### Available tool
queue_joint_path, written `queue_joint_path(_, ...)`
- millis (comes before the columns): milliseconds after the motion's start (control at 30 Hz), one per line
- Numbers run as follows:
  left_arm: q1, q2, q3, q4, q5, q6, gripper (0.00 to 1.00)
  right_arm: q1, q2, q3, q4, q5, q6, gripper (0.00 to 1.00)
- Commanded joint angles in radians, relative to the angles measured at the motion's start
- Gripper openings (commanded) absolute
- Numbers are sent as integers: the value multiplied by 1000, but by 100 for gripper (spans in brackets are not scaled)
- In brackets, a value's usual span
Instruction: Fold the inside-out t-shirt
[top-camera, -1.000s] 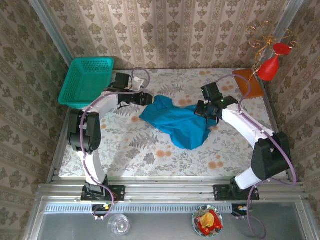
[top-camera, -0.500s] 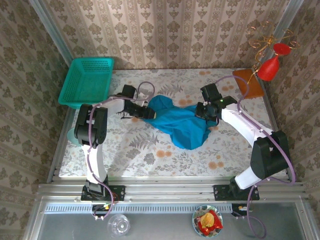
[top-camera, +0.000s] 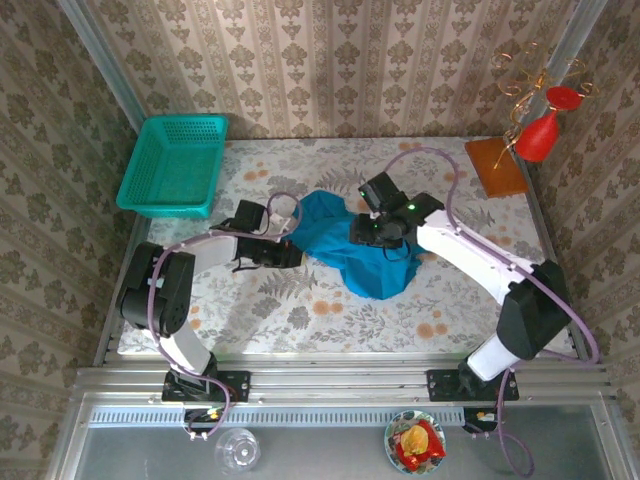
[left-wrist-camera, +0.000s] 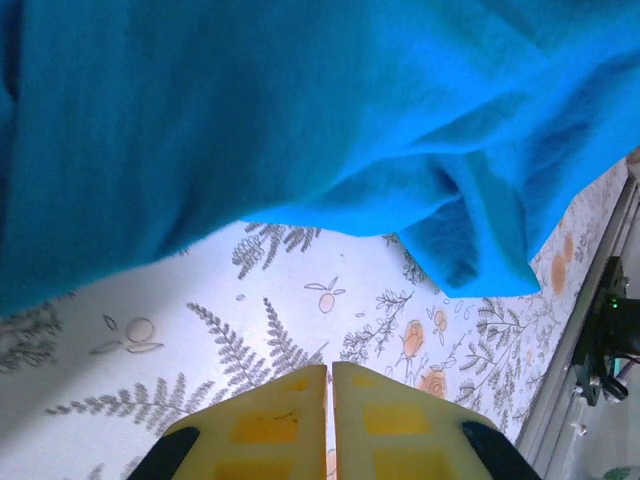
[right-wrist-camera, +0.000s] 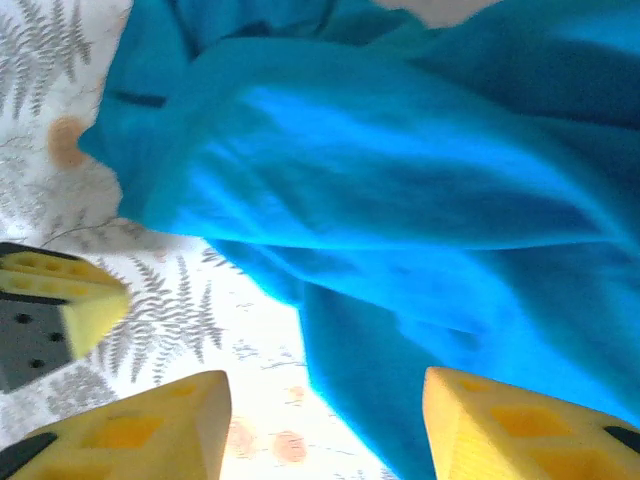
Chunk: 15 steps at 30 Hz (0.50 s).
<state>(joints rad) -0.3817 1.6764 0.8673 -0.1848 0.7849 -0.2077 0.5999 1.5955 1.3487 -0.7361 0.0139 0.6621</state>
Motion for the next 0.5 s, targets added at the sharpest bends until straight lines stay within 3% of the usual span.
queue_joint_path(0, -10, -53, -54, 93, -27, -96, 13, 36, 133, 87, 9, -17, 25, 58)
queue_joint_path(333, 83, -223, -70, 71, -202, -189, 21, 46, 525, 420, -11, 14, 11, 58)
queue_joint_path(433, 114, -246, -55, 39, -202, -180, 23, 47, 583, 455, -23, -8, -6, 44)
queue_joint_path(467, 121, -252, -49, 31, -202, -175, 23, 49, 588, 451, -22, -26, -15, 33)
